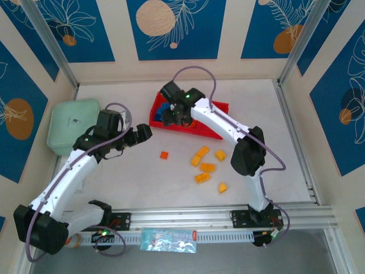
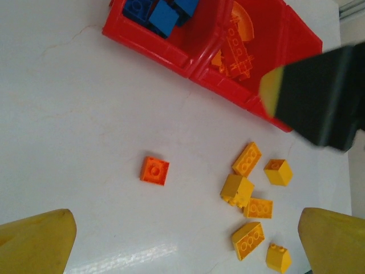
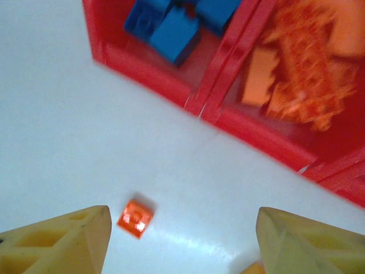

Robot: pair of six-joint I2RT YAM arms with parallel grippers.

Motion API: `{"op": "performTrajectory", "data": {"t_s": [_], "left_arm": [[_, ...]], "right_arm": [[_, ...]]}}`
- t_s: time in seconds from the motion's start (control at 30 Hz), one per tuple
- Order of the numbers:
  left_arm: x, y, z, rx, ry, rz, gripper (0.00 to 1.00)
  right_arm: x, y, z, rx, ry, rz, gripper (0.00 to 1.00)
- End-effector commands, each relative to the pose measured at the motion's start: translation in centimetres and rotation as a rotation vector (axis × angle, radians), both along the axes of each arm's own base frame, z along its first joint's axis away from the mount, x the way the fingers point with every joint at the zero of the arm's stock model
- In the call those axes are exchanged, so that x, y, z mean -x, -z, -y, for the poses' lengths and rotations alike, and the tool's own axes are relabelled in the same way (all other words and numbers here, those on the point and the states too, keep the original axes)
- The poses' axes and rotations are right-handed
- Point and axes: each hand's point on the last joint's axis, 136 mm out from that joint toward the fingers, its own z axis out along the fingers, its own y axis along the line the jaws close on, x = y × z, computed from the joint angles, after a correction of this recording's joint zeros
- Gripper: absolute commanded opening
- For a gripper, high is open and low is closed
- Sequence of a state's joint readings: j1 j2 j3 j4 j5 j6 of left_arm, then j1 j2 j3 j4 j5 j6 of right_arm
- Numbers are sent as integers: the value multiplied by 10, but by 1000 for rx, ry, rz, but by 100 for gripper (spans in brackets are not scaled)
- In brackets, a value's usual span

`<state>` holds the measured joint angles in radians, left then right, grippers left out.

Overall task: Sort the legos into containers by color
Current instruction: Place the lego in the container.

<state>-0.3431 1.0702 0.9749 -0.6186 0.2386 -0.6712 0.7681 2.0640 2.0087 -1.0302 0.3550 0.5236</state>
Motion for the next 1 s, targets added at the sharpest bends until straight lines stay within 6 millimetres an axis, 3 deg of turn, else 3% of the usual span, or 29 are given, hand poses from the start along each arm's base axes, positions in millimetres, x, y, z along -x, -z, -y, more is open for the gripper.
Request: {"op": "performTrajectory", "data": {"t_s": [0.0, 0.27, 0.4, 0.7, 0.97], "left_arm": [[17, 14, -14, -41, -10, -43, 99], [41, 35, -27, -40, -62, -79, 99], [51, 45, -34, -50, -90, -95, 99], [59, 51, -42, -68, -117, -102, 99], [61, 53, -45, -70, -132, -101, 99]], "right_arm": [[22, 7, -10, -29, 0, -49, 71], [62, 56, -34, -21, 14, -167, 76], [75, 81, -37, 8, 87, -207, 82], [74, 112, -49, 17, 183, -232, 82], [70, 136, -49, 52, 230, -248, 70]]}}
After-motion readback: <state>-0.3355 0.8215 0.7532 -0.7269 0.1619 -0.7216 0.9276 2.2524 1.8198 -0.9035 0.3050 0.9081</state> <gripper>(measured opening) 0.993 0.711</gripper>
